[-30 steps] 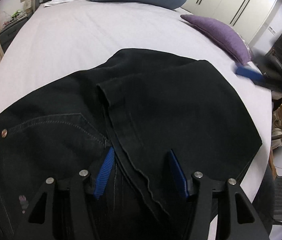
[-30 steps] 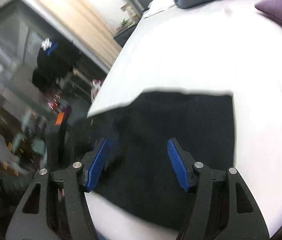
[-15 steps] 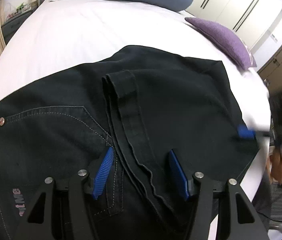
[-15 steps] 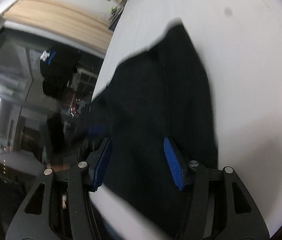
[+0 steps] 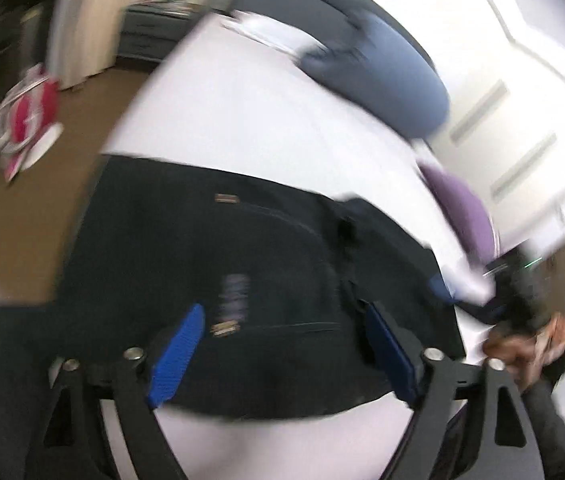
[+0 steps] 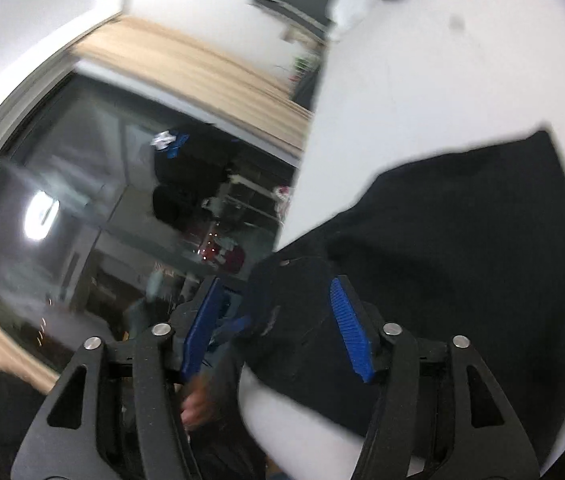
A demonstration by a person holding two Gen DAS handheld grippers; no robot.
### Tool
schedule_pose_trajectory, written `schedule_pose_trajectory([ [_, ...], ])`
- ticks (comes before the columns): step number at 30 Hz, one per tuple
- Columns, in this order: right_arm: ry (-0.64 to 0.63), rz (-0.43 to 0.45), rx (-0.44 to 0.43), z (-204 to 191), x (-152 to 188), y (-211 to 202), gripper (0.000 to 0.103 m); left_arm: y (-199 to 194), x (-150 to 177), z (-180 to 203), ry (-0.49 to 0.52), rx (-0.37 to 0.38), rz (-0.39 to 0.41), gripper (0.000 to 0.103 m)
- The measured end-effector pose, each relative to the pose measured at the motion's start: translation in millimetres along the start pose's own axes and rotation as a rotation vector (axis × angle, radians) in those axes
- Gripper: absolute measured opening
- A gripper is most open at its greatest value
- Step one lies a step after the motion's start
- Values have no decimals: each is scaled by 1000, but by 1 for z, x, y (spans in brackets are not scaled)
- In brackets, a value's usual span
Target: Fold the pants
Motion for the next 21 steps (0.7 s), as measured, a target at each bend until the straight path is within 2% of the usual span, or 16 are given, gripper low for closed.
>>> schedule_pose_trajectory([
  [1,57,-31,122,29,5,20,62,-15,4,-22,-72,-15,24,90],
  [2,55,-11,179,39,5,27,59,-21,6,-32,-110,-18,33,90],
  [3,4,33,179,23,4,23,60,-30,10,-47,-163,-21,42,90],
  [5,30,22,115,2,11,20,63,-38,18,-69,-270,-22,56,90],
  [6,55,23,47,-13,15,17,63,-41,23,-80,-317,-18,57,90],
  [9,11,60,-40,-52,24,13,63,-33,39,-96,-459,31,31,90],
  [12,-8,30,-102,-79,38,25,63,-26,44,-97,-499,73,25,90],
  [16,-8,-16,-130,-96,29,36,63,-13,44,-100,-567,135,41,89],
  [18,-12,-26,-117,-104,39,36,63,-7,43,-102,-589,136,52,82],
  [21,-8,-28,-105,-110,41,44,63,-1,39,-107,-621,153,57,61],
])
Point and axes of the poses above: each gripper's, at about its wrist camera, not at the fingertips, and y roughly the way its jaws point, z to its right, x to its underside, the point moved 10 cm from there along y, roughly the way its jaws point, and after that the axes turned 11 degrees about y, right-handed, at the moved point
